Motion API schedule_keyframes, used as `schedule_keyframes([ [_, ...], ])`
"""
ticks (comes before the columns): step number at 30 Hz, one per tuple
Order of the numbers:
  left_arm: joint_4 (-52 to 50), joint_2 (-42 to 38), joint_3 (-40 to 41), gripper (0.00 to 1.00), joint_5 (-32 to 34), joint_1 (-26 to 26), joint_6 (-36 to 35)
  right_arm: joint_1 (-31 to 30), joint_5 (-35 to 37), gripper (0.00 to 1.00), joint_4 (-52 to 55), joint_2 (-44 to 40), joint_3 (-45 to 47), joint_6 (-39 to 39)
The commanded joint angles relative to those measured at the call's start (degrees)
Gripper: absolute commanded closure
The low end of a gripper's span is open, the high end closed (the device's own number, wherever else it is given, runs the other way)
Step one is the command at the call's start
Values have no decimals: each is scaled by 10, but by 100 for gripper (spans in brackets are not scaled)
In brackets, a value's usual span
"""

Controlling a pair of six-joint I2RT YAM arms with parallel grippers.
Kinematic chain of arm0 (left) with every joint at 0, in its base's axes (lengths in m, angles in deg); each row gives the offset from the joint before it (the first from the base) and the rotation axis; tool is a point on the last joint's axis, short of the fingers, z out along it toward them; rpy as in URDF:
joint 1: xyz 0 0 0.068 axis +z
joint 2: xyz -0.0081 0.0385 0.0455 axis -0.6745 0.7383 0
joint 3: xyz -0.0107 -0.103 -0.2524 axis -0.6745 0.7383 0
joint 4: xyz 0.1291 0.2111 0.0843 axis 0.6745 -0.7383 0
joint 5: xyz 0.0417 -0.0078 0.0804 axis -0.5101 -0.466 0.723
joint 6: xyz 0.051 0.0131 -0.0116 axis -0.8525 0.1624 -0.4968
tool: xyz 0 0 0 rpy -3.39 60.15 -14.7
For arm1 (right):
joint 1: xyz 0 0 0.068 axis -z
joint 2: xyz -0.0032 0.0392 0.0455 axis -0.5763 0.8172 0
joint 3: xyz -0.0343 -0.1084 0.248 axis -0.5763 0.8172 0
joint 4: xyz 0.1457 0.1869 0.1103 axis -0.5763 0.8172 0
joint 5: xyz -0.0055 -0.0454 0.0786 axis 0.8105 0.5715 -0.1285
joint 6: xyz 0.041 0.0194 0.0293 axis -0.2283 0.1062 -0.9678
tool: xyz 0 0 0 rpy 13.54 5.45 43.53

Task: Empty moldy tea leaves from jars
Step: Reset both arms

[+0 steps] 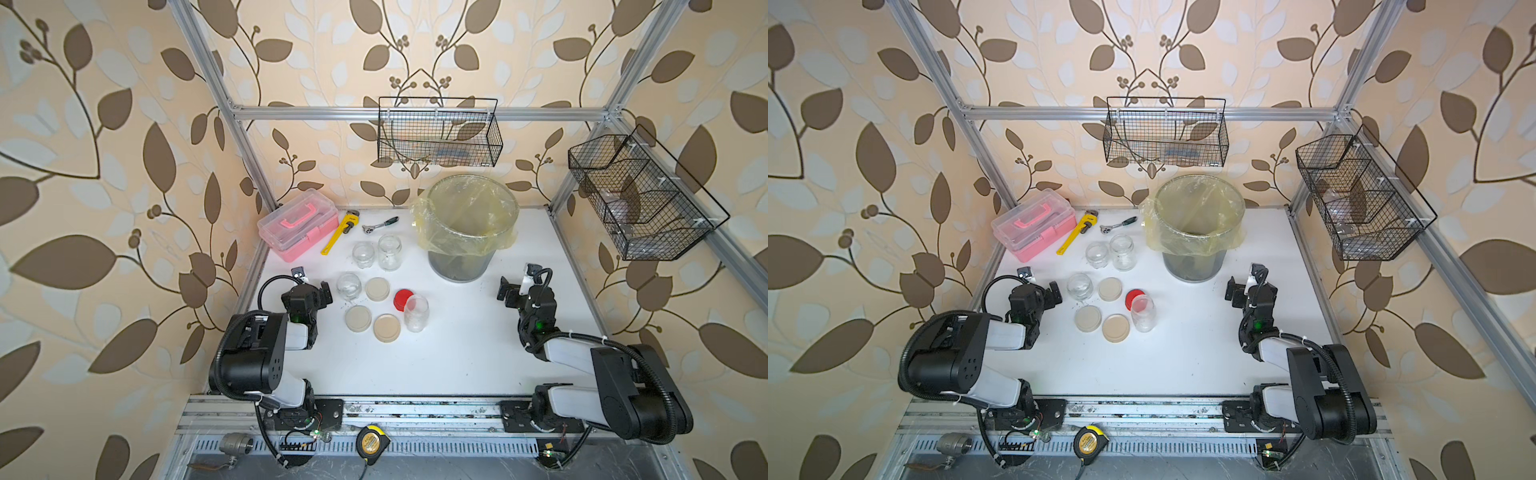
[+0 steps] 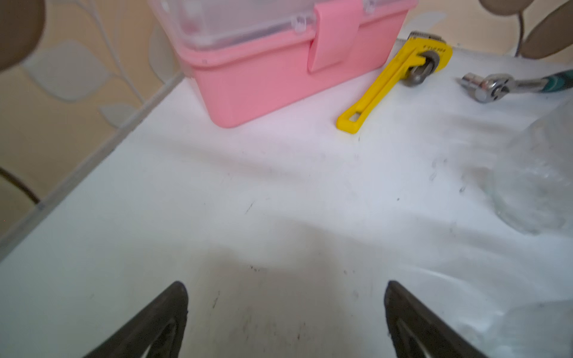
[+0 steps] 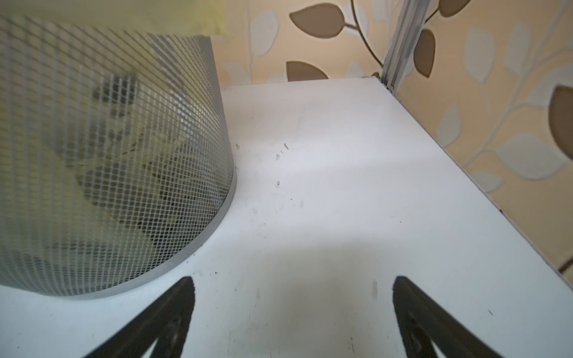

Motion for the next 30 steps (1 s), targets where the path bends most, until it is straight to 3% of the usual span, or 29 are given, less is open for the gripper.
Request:
schedule_keyframes([
  [1,10,-12,-40,1,-30,3,0,8,-50,0,-116,24,29,33],
  [5,-27,-11,-59,1,-33,2,0,6,-47,0,-96,19,27,32],
  [30,-25,-10,-59,1,-35,2,-3,9,-55,0,-94,17,26,31],
])
